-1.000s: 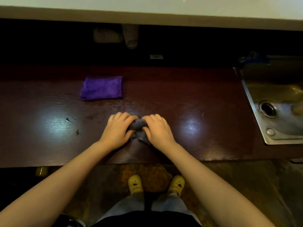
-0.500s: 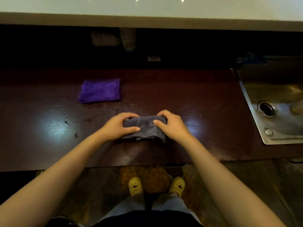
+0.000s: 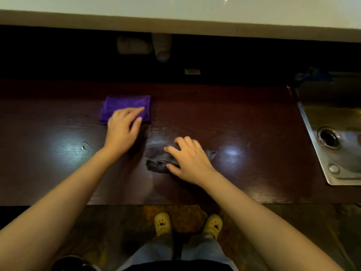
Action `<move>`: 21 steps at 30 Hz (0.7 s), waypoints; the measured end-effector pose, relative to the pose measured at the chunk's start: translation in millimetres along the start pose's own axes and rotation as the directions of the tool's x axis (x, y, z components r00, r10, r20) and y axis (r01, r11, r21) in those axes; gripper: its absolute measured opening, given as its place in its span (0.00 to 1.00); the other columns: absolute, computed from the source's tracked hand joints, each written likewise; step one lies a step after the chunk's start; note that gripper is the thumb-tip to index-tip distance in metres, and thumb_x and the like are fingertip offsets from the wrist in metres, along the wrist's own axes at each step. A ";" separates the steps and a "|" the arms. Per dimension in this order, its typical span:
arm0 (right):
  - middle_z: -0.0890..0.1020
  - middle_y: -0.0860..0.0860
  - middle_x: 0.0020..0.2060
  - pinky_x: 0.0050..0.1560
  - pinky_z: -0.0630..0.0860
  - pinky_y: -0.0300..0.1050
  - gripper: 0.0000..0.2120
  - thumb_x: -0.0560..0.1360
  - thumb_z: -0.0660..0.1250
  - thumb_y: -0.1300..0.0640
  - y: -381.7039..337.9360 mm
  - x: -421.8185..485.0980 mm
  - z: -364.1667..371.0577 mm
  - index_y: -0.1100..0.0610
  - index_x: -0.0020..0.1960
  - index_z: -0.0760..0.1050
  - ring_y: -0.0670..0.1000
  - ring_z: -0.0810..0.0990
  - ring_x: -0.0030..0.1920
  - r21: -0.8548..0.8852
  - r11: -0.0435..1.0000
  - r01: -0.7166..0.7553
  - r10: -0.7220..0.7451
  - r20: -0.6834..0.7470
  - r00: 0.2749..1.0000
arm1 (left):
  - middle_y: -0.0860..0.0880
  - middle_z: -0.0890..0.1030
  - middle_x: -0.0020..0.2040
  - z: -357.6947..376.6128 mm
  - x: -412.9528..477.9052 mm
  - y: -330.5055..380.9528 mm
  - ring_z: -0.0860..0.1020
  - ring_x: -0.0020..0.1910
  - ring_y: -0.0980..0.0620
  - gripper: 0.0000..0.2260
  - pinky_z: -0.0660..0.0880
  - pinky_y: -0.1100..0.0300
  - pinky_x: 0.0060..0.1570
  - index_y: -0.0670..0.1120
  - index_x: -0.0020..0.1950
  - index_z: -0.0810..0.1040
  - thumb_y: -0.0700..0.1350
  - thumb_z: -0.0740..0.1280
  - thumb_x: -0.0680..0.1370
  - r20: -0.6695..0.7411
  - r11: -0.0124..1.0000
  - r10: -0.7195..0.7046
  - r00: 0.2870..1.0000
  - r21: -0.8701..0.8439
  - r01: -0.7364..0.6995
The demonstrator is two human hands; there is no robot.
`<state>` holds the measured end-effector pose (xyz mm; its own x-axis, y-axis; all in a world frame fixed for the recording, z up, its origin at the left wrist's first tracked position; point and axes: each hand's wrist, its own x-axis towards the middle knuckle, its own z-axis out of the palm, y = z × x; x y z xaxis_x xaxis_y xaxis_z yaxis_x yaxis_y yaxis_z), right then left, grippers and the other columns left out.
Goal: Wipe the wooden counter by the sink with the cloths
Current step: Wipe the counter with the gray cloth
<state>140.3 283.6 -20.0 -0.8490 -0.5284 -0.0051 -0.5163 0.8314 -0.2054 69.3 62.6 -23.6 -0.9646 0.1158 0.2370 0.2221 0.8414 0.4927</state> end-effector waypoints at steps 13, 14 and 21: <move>0.70 0.53 0.70 0.70 0.63 0.57 0.24 0.74 0.64 0.45 13.2 15.4 33.1 0.48 0.69 0.68 0.58 0.68 0.70 -0.015 0.990 0.138 -0.138 -0.062 0.988 | 0.47 0.58 0.77 53.8 32.6 -21.3 0.54 0.76 0.45 0.22 0.45 0.38 0.71 0.52 0.74 0.59 0.53 0.53 0.80 0.112 0.931 -0.182 0.977 0.339 0.134; 0.70 0.54 0.70 0.70 0.63 0.58 0.24 0.74 0.64 0.46 14.7 21.2 33.5 0.49 0.69 0.69 0.58 0.68 0.70 -0.003 0.994 0.107 -0.107 -0.076 0.991 | 0.47 0.58 0.76 54.4 32.5 -22.1 0.54 0.75 0.45 0.22 0.45 0.38 0.70 0.52 0.74 0.59 0.53 0.53 0.80 0.106 0.931 -0.177 0.978 0.340 0.132; 0.70 0.56 0.70 0.71 0.59 0.58 0.22 0.75 0.64 0.50 46.5 93.9 29.6 0.51 0.68 0.70 0.60 0.65 0.71 0.065 0.995 -0.082 0.090 -0.137 0.987 | 0.49 0.56 0.77 54.4 34.8 -25.8 0.51 0.76 0.46 0.22 0.43 0.39 0.70 0.54 0.74 0.57 0.54 0.52 0.80 0.137 0.937 -0.200 0.970 0.316 0.148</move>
<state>39.9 267.6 -59.0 -0.8994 -0.4230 0.1104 -0.4368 0.8588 -0.2676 22.2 73.6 -73.6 -0.9997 0.0166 0.0171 0.0201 0.9724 0.2326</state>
